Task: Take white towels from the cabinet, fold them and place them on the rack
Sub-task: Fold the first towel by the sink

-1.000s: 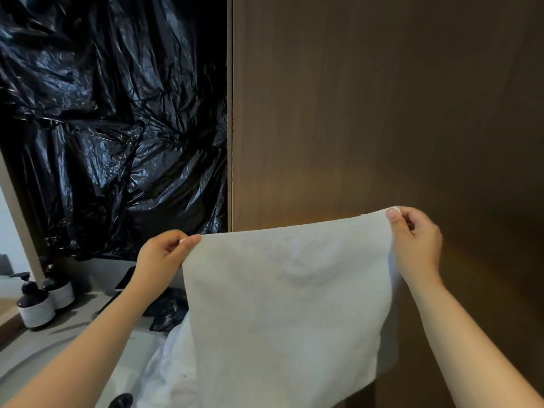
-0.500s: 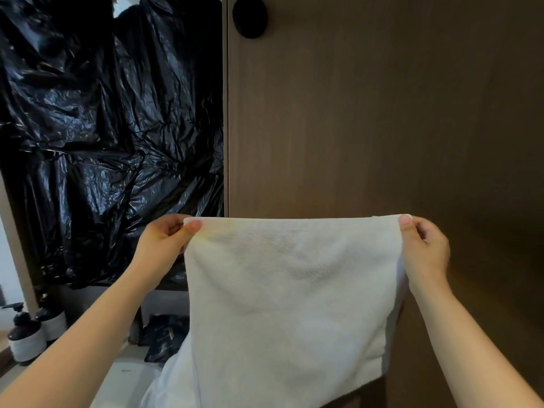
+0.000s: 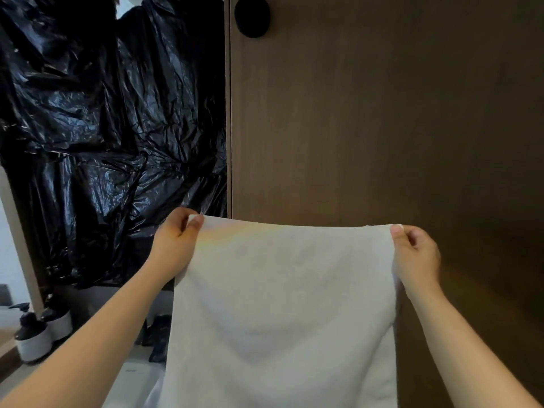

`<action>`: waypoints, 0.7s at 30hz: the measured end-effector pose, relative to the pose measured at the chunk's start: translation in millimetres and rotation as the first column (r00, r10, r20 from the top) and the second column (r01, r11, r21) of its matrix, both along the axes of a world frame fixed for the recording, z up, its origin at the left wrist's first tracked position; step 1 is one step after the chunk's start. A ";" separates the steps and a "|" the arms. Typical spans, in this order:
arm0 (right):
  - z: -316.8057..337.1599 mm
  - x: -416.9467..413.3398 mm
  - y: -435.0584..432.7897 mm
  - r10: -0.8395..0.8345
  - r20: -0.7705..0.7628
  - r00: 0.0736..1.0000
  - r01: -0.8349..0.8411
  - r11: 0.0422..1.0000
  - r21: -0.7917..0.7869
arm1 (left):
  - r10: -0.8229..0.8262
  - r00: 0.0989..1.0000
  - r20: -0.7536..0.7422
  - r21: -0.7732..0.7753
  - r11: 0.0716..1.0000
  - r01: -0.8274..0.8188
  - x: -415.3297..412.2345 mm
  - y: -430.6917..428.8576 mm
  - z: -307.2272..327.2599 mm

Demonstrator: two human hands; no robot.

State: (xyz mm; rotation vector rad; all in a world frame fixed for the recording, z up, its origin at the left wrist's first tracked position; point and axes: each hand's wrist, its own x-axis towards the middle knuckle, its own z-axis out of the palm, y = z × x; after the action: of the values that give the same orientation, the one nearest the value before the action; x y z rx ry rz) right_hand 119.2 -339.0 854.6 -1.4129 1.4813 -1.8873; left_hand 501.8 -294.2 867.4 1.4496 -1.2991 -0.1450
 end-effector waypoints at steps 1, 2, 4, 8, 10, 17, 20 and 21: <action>-3.3 -0.9 -1.1 -0.018 -0.007 1.000 0.018 1.000 -0.005 | 0.012 1.000 0.004 -0.007 1.000 -0.012 0.7 -1.5 -3.7; -5.4 -1.9 -1.5 -0.033 -0.016 0.999 0.033 0.999 -0.014 | 0.022 1.000 0.000 -0.014 1.000 -0.022 1.6 -2.4 -6.3; -6.6 -3.6 -1.9 -0.052 -0.028 0.998 0.052 0.998 -0.024 | 0.026 1.000 0.006 -0.026 0.999 -0.026 2.0 -3.3 -8.9; -5.7 -3.4 -2.2 -0.047 -0.026 0.999 0.047 0.999 -0.027 | 0.022 1.000 0.014 -0.059 0.998 -0.021 -0.1 -1.7 -6.7; -6.8 -2.7 -2.0 -0.050 -0.022 0.998 0.050 0.998 -0.031 | 0.020 1.000 0.003 -0.066 0.998 -0.019 -1.0 -0.3 -5.8; -6.9 -2.6 5.3 -0.042 -0.054 0.998 0.038 0.997 -0.072 | 0.018 1.000 -0.005 -0.045 0.999 -0.019 -0.7 1.9 -9.1; -7.7 -0.5 10.1 -0.051 -0.138 0.989 0.038 0.995 -0.093 | 0.021 1.000 -0.020 -0.030 0.999 -0.022 -2.1 3.7 -10.0; -8.2 0.3 11.7 -0.055 -0.170 0.984 0.039 0.995 -0.096 | 0.022 0.999 -0.038 -0.026 0.999 -0.023 -3.3 4.7 -10.2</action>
State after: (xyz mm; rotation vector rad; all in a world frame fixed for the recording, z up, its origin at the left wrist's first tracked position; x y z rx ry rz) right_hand 119.5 -327.3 846.5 -1.6334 1.5363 -1.9259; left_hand 498.4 -289.4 857.2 1.4319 -1.2493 -0.1392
